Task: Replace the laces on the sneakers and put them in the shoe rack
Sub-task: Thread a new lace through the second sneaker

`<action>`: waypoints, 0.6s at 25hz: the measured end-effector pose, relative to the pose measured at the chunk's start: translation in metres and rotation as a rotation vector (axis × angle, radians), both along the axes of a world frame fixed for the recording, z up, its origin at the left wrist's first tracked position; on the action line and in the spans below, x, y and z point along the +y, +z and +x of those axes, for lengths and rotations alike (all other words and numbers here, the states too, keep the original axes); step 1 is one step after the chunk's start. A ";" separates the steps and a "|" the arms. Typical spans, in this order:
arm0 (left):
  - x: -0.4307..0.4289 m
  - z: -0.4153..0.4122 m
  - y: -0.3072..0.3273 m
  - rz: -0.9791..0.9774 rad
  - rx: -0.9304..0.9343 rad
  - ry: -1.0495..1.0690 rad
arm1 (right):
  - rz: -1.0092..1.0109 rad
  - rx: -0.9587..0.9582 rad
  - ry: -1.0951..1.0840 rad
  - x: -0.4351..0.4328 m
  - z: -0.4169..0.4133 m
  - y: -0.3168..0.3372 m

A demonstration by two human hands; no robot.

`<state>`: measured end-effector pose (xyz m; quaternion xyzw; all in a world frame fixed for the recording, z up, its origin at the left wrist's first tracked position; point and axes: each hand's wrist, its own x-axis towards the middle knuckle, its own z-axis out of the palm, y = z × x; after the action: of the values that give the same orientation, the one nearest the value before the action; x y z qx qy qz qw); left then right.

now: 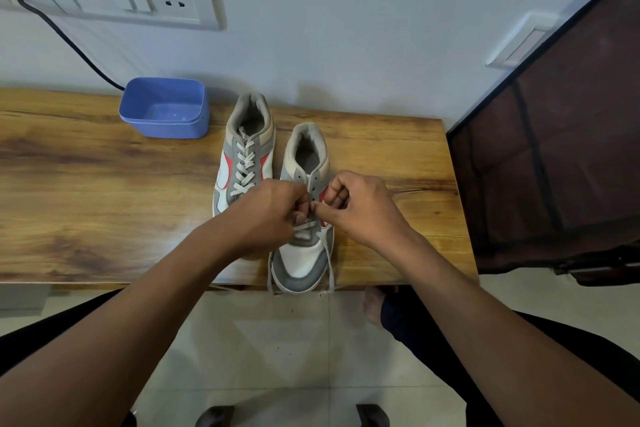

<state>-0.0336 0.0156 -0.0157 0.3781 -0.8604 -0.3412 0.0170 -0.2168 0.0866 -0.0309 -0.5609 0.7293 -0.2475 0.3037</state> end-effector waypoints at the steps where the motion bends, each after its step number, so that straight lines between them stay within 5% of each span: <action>1: 0.000 0.000 0.001 -0.005 0.006 0.025 | -0.004 0.018 0.008 0.000 0.001 -0.002; 10: -0.012 0.035 0.024 0.421 0.113 0.130 | 0.016 0.071 0.036 -0.003 0.003 -0.007; 15: -0.010 0.032 0.021 0.315 0.078 0.175 | 0.051 0.022 -0.039 -0.002 0.005 0.005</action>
<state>-0.0018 0.0053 0.0057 0.4358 -0.7590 -0.4833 0.0208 -0.2117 0.0847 -0.0260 -0.5412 0.7496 -0.2284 0.3051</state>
